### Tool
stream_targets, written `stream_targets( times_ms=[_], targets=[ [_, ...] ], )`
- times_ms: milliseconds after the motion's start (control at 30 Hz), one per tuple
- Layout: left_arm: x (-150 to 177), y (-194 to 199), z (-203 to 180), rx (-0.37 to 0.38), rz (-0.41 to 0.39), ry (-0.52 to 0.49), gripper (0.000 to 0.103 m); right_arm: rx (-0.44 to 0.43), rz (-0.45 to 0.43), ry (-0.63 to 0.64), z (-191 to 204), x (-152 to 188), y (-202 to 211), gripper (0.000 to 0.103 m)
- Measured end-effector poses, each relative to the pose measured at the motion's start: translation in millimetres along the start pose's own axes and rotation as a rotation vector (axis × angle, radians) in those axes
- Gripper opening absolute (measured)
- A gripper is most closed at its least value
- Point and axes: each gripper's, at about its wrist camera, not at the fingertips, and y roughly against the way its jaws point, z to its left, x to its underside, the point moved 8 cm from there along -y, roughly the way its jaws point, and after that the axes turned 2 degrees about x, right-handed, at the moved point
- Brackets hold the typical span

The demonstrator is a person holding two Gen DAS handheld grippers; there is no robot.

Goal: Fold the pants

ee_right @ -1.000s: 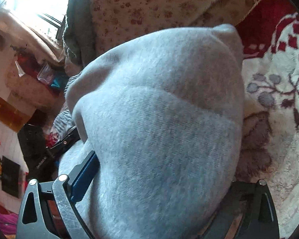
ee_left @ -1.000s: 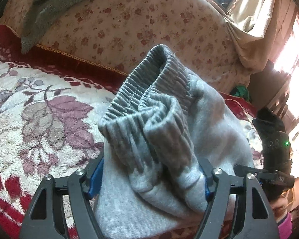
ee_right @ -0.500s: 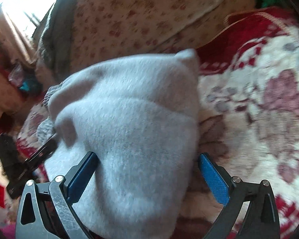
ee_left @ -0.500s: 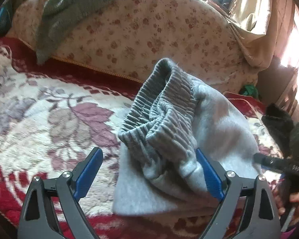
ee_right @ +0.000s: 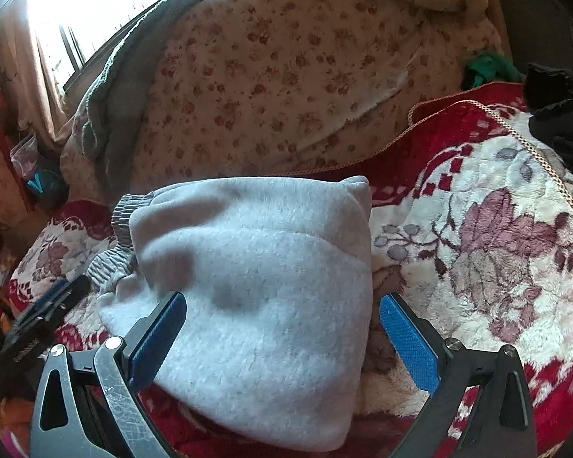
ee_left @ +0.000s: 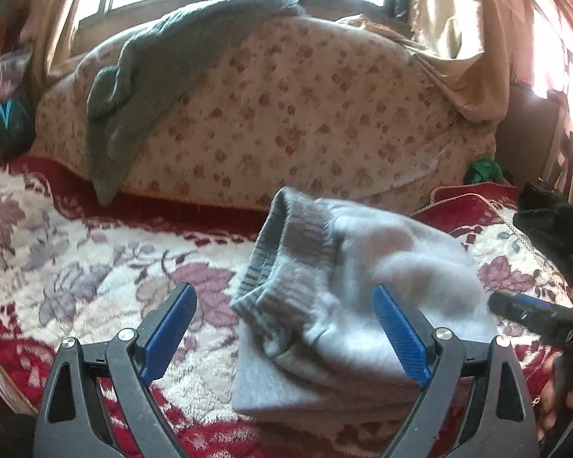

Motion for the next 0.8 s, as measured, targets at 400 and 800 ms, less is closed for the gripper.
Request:
stream_targets(
  times_ms=[400, 800],
  targets=[
    [-15.7, -6.3, -35.8, -0.002, -0.013, -0.065, 0.094, 0.033, -0.041, 0.036, 8.8, -1.3, 10.7, 0.103],
    [-21.2, -10.5, -42.8, -0.007, -0.019, -0.096, 0.094, 0.035, -0.038, 0.034, 8.9, -6.5, 6.8, 0.103]
  ],
)
